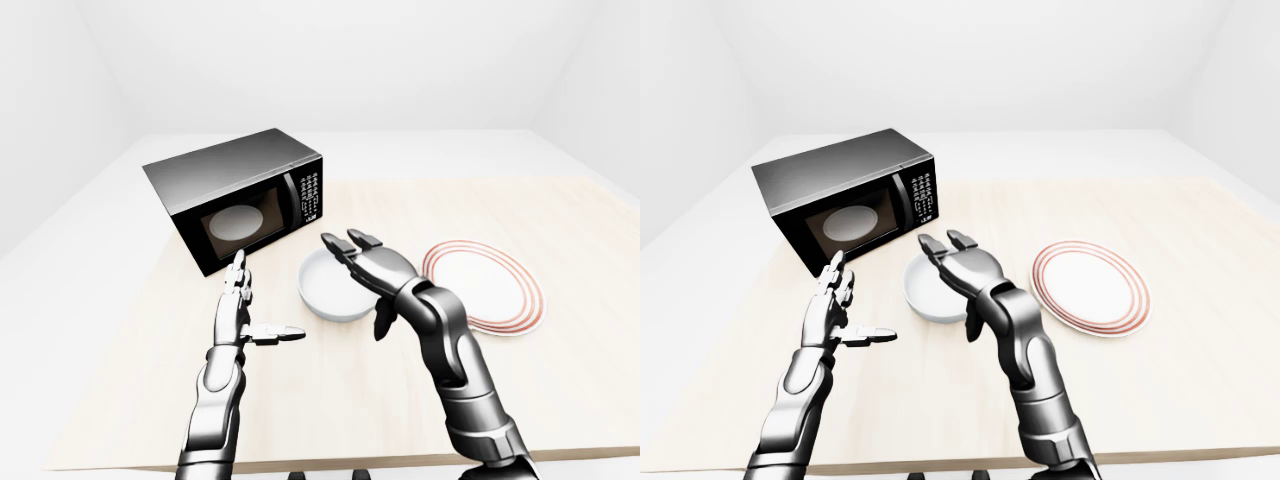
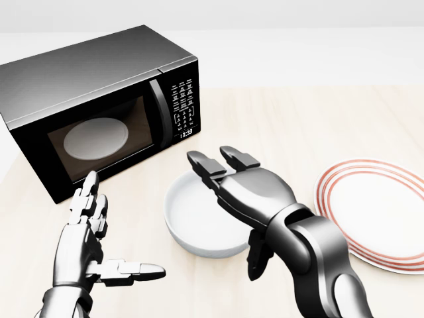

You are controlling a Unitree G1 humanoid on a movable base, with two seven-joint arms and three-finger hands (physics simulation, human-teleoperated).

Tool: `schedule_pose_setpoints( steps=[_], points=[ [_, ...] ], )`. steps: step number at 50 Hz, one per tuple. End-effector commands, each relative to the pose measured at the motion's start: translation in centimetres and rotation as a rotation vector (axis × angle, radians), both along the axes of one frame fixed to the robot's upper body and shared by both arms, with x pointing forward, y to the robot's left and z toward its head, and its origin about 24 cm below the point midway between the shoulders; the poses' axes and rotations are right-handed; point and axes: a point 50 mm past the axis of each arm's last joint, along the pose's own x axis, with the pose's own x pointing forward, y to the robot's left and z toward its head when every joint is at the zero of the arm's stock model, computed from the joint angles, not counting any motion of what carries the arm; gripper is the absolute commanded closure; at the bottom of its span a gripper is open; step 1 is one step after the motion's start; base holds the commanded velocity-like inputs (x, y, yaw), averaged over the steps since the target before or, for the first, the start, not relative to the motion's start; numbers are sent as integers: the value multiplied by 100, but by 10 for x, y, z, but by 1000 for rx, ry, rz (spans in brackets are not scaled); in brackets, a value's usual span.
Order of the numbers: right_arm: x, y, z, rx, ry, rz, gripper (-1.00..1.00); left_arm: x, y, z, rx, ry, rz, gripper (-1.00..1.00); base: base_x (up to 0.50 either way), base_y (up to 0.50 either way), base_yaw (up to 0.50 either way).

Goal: Pick up the white bowl and put it on the plate.

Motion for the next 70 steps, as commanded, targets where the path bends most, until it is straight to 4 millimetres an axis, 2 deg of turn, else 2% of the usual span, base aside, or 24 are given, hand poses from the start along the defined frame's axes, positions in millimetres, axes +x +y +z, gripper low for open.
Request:
schedule_pose_setpoints(
  steps=[1,44,49,70],
  points=[
    [-3,-2,-8,-26,20,-12,-100,0,0,0,0,-1,-1,-100,0,0,0],
    [-14,-10,-32,-62,100,-42,-100,1,0,0,0,1,0,-100,0,0,0],
    [-11,-10,-31,-60,97,-42,-100,1,0,-1,1,1,0,-100,0,0,0],
    [1,-7,-50,-93,191,-39,-100,0,0,0,-1,0,-1,-100,0,0,0]
  ],
)
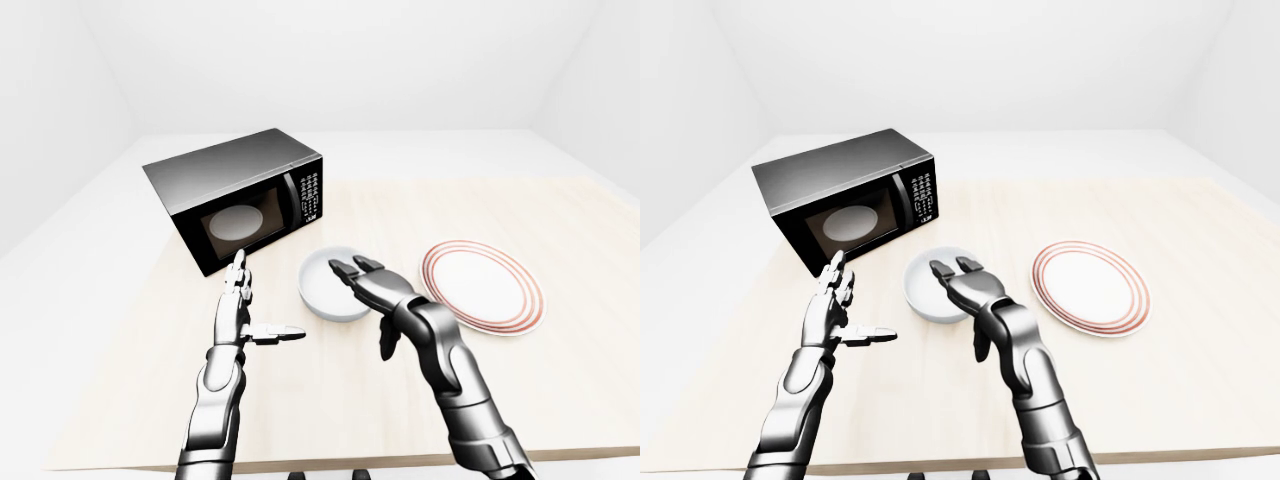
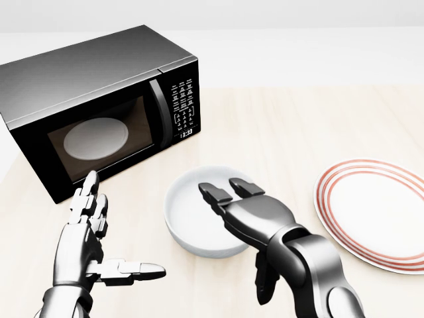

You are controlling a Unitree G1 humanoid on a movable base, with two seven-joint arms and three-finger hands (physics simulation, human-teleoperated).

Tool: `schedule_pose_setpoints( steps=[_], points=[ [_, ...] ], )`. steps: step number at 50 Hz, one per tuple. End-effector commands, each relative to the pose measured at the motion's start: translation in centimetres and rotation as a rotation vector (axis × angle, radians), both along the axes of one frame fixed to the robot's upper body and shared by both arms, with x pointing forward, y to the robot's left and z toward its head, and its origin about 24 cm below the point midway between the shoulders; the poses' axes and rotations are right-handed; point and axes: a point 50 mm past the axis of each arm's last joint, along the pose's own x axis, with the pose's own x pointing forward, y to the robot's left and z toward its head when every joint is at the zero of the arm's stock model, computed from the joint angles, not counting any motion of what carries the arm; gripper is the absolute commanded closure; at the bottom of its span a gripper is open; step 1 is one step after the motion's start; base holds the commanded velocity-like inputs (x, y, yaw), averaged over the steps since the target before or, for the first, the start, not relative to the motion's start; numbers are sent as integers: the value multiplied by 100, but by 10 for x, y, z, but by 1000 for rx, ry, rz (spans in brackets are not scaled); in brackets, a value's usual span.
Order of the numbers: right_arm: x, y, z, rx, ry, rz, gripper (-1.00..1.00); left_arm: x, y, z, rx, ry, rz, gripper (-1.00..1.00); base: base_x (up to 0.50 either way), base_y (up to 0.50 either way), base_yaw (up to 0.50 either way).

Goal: Pick up the white bowl and put it on the plate.

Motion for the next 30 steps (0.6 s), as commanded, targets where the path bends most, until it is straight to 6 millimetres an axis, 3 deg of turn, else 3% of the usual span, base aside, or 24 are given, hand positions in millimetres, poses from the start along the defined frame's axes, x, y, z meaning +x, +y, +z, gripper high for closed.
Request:
schedule_pose_setpoints(
  steps=[1,30],
  points=[
    [5,1,-9,-13,43,-1,-100,0,0,0,-1,0,0,-100,0,0,0],
    [11,-2,-30,-57,136,-11,-100,0,0,0,-1,-1,0,-100,0,0,0]
  ],
)
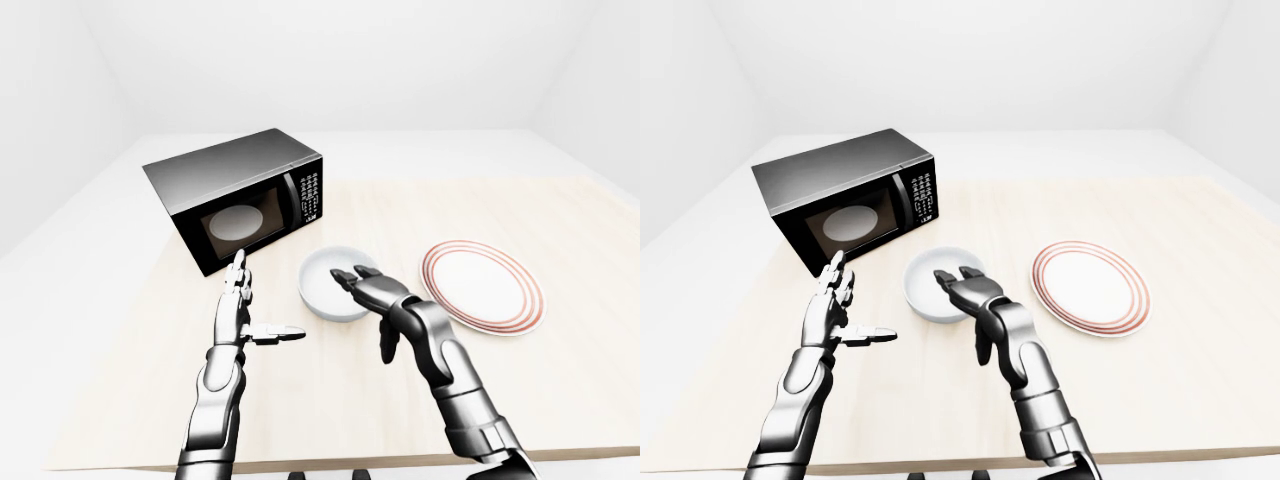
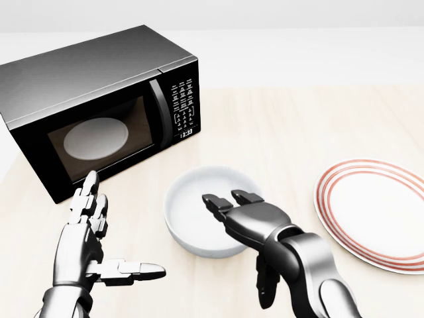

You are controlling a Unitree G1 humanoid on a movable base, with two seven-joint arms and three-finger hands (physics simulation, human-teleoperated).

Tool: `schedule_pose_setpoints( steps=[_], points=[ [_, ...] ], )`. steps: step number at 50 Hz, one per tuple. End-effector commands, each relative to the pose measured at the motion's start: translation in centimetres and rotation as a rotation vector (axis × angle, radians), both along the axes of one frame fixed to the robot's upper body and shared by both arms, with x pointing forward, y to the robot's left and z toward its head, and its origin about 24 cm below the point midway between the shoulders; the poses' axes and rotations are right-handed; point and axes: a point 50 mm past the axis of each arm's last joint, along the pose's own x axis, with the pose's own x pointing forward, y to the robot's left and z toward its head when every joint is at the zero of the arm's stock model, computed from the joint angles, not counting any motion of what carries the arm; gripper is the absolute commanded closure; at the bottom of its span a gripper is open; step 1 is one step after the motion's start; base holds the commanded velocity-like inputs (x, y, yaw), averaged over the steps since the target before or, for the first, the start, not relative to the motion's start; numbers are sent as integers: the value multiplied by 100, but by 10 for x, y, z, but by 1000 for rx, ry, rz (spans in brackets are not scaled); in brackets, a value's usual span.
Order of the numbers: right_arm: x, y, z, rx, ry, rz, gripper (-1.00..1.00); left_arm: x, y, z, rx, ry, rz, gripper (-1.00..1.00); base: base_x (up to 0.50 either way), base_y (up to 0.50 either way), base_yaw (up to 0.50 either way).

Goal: Pick up the white bowl and put it on the plate.

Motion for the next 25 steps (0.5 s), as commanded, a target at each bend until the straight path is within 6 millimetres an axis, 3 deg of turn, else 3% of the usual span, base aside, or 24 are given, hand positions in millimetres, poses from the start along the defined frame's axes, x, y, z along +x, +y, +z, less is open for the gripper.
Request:
schedule_pose_setpoints(
  steps=[1,25],
  points=[
    [1,-1,-10,-21,43,-3,-100,0,0,0,0,0,0,-100,0,0,0],
    [3,4,-16,-32,73,7,-100,0,0,0,0,0,0,-100,0,0,0]
  ],
)
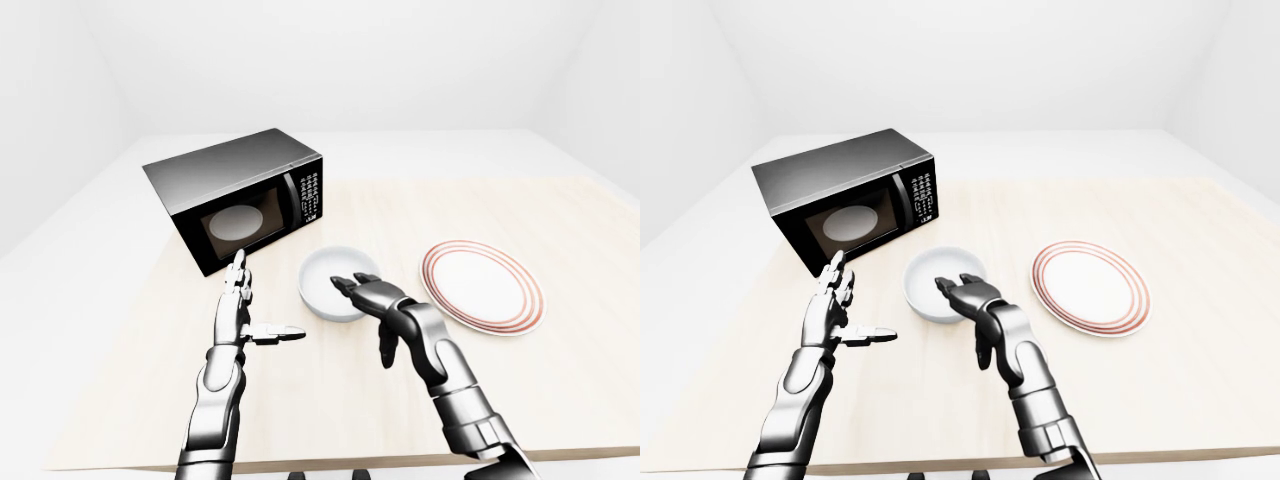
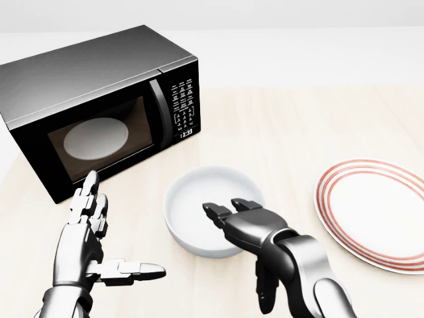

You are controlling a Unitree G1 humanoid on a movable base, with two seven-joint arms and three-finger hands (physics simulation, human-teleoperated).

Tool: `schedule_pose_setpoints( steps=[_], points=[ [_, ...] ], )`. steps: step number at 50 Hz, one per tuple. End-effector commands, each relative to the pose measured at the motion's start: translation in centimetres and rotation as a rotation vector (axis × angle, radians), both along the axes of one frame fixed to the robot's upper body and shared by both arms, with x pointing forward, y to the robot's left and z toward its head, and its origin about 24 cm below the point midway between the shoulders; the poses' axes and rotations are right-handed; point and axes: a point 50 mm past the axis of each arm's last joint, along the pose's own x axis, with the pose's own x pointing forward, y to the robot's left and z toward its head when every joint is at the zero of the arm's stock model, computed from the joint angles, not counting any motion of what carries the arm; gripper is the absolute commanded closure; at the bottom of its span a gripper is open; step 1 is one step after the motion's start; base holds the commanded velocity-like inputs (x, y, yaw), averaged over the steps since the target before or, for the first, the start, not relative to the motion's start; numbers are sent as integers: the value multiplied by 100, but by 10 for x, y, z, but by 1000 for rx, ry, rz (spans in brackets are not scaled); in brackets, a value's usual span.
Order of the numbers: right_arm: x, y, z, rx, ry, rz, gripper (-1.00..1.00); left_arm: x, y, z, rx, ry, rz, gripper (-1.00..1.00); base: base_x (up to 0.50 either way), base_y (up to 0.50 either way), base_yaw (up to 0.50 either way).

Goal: Pick up the white bowl and put it on the plate.

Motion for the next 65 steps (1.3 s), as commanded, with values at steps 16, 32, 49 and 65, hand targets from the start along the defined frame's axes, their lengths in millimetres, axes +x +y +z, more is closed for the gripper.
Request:
schedule_pose_setpoints(
  steps=[16,32,49,65],
  points=[
    [2,3,-4,-8,24,6,-100,0,0,0,0,0,0,-100,0,0,0],
    [1,3,-18,-29,80,6,-100,0,0,0,0,0,0,-100,0,0,0],
    [0,6,-18,-7,82,10,100,0,0,0,0,0,0,-100,0,0,0],
    [-2,8,-17,9,81,18,100,0,0,0,0,0,0,-100,0,0,0]
  ],
)
